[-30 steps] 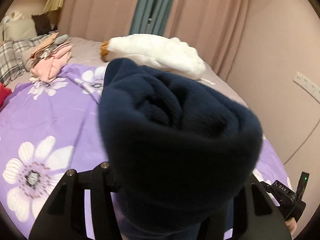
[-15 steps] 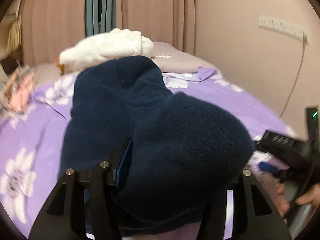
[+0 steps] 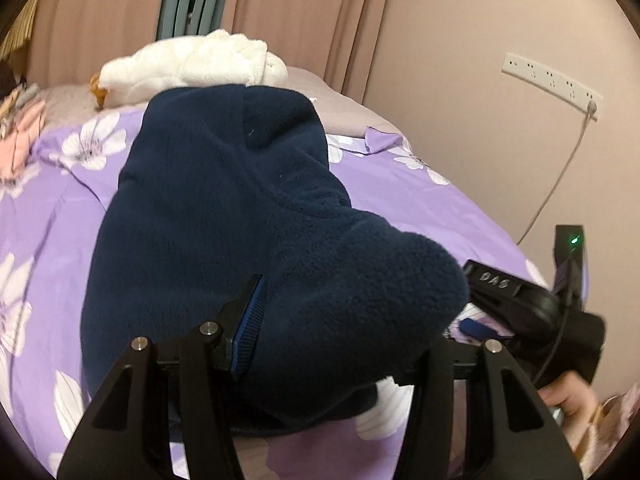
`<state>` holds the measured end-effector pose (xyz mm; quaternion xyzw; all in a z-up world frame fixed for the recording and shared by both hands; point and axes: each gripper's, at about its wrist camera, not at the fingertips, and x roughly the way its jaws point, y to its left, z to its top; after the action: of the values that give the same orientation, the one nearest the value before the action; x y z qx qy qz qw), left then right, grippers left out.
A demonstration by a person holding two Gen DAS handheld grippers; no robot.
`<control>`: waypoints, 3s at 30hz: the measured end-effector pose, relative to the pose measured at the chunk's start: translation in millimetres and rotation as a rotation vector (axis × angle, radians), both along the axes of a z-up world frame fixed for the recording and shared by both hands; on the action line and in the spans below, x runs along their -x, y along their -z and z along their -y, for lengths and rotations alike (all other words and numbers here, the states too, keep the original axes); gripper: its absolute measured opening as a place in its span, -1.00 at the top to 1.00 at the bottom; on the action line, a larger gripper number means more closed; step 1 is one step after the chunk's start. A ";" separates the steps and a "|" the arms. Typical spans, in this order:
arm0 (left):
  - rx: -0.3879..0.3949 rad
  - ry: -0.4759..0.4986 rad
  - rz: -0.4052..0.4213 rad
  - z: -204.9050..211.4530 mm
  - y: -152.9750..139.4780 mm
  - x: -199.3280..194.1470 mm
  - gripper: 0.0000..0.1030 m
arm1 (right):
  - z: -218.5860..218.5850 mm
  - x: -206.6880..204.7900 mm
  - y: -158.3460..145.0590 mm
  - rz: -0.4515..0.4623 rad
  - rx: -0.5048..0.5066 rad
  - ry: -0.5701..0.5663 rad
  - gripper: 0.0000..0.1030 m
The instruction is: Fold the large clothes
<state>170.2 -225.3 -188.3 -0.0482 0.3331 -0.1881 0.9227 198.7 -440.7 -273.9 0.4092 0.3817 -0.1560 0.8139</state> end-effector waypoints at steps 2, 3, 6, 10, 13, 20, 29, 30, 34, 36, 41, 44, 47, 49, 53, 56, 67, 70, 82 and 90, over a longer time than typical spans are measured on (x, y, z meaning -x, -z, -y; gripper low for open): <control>0.022 0.015 -0.008 0.6 -0.2 4.0 0.06 | -2.1 -1.2 1.0 -0.009 0.005 -0.007 -0.39; 0.022 0.019 -0.005 2.0 0.2 6.2 0.06 | -2.2 -1.5 0.6 -0.008 0.007 -0.009 -0.39; -0.032 0.014 0.019 11.1 5.1 10.2 0.06 | -1.1 -1.5 0.1 -0.011 0.011 -0.020 -0.39; -0.061 0.040 0.017 21.2 18.0 5.2 0.06 | 1.8 1.5 2.6 -0.012 0.000 -0.007 -0.39; -0.070 0.023 0.015 25.1 18.5 4.4 0.06 | 3.3 4.5 3.2 -0.002 -0.012 -0.006 -0.39; -0.102 -0.009 0.015 26.2 13.6 6.7 0.05 | 7.3 9.6 2.7 0.009 -0.027 -0.003 -0.39; -0.091 -0.016 0.038 10.7 -12.3 27.6 -0.25 | 12.7 14.2 3.6 0.009 -0.024 0.047 -0.39; -0.076 -0.023 0.020 6.0 -14.1 27.3 -0.25 | 12.2 14.4 3.4 0.009 -0.019 0.049 -0.39; 0.035 -0.031 -0.033 -20.7 -34.3 36.5 -0.24 | 5.3 11.9 1.5 -0.011 0.033 0.047 -0.39; 0.081 0.012 -0.020 -31.4 -52.7 51.1 -0.25 | 1.0 9.6 0.6 -0.032 0.075 0.038 -0.39; 0.308 0.086 0.084 -83.9 -105.3 86.2 -0.33 | -8.3 6.8 -1.7 -0.067 0.178 0.029 -0.38; 0.298 -0.117 0.131 -118.4 -113.4 76.2 -0.31 | -11.9 5.7 -3.6 -0.091 0.243 0.030 -0.20; 0.148 -0.385 0.172 -145.0 -97.0 45.2 0.01 | -13.9 3.7 -4.9 -0.121 0.316 0.036 0.10; 0.072 -0.476 0.085 -159.7 -75.1 18.9 0.27 | -11.9 3.0 -5.8 -0.126 0.321 0.040 0.34; 0.161 -0.536 -0.069 -190.5 -30.9 -11.8 0.47 | -13.5 7.3 -21.2 -0.059 0.339 0.054 0.49; 0.066 -0.625 -0.048 -196.8 -22.4 -25.2 0.47 | -21.1 17.7 -49.6 0.060 0.346 0.055 0.52; 0.046 -0.627 -0.004 -182.0 -55.6 -138.4 0.45 | -111.8 -59.5 -149.9 0.322 0.337 -0.083 0.52; 0.051 -0.589 -0.037 -165.4 -34.7 -168.4 0.36 | -130.5 -100.2 -126.2 0.243 0.391 -0.105 0.52; 0.034 -0.594 -0.330 -156.8 54.2 -209.3 0.41 | -86.6 -147.8 27.1 -0.082 0.269 -0.117 0.53; 0.039 -0.603 -0.335 -152.5 59.0 -216.2 0.36 | -87.9 -148.3 22.4 -0.072 0.275 -0.098 0.53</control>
<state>386.4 -72.9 -247.3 -0.1924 0.4470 0.0971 0.8682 347.0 -352.8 -296.3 0.2689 0.4054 -0.1816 0.8546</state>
